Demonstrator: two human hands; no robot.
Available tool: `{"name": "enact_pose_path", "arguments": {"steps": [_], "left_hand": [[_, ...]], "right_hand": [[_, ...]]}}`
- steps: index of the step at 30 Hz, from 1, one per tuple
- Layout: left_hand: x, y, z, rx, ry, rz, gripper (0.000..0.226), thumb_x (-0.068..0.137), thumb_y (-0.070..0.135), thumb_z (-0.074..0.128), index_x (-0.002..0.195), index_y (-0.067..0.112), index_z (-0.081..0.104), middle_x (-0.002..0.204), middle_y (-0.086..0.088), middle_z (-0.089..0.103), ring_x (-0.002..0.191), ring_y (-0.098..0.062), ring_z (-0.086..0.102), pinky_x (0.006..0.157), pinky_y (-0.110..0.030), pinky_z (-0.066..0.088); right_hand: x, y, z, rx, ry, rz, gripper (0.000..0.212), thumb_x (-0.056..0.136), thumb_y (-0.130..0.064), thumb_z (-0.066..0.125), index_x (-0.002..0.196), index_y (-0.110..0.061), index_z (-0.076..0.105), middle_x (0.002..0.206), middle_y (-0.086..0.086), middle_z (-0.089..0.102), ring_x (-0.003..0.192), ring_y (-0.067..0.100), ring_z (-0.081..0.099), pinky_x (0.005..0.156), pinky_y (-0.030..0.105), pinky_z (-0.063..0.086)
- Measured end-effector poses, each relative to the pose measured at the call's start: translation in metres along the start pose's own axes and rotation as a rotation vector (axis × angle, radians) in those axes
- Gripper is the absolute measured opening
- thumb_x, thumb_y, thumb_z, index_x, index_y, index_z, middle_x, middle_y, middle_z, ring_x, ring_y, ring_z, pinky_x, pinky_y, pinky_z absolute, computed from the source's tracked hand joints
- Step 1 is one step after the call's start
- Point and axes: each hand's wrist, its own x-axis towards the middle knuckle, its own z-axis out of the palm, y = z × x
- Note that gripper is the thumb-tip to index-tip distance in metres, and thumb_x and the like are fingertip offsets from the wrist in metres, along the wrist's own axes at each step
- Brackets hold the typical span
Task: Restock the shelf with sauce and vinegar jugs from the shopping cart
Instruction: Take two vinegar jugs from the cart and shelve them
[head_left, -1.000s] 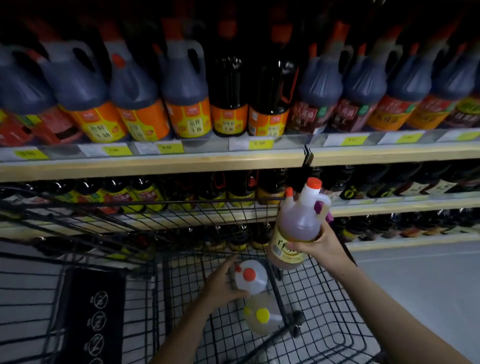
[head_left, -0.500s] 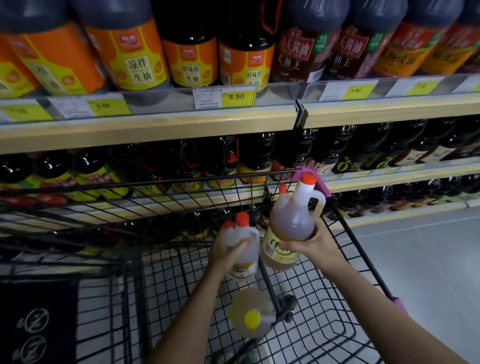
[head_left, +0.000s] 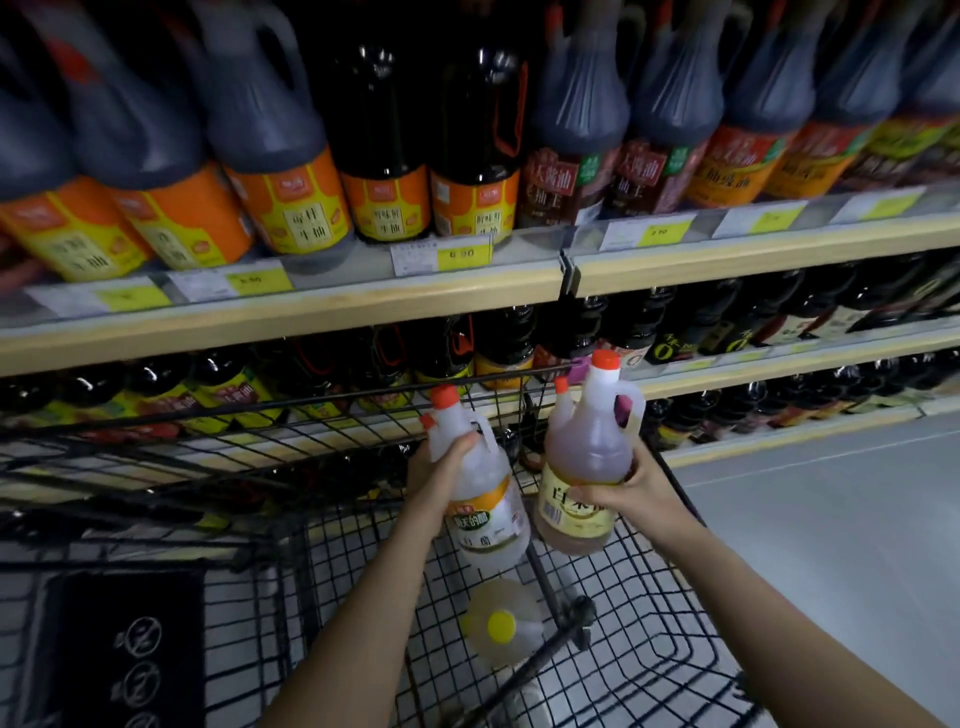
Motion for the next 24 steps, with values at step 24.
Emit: {"name": "enact_pose_path", "arguments": {"steps": [24], "left_hand": [[-0.284, 0.146, 0.243, 0.070, -0.372, 0.158, 0.033, 0.075, 0.036, 0.069, 0.097, 0.011, 0.064, 0.091, -0.012, 0.071, 0.082, -0.029, 0.069, 0.080, -0.039, 0.054]], "right_hand": [[-0.274, -0.108, -0.292, 0.248, 0.292, -0.074, 0.059, 0.051, -0.012, 0.078, 0.106, -0.016, 0.059, 0.094, 0.005, 0.072, 0.080, 0.018, 0.070, 0.062, 0.026, 0.055]]}}
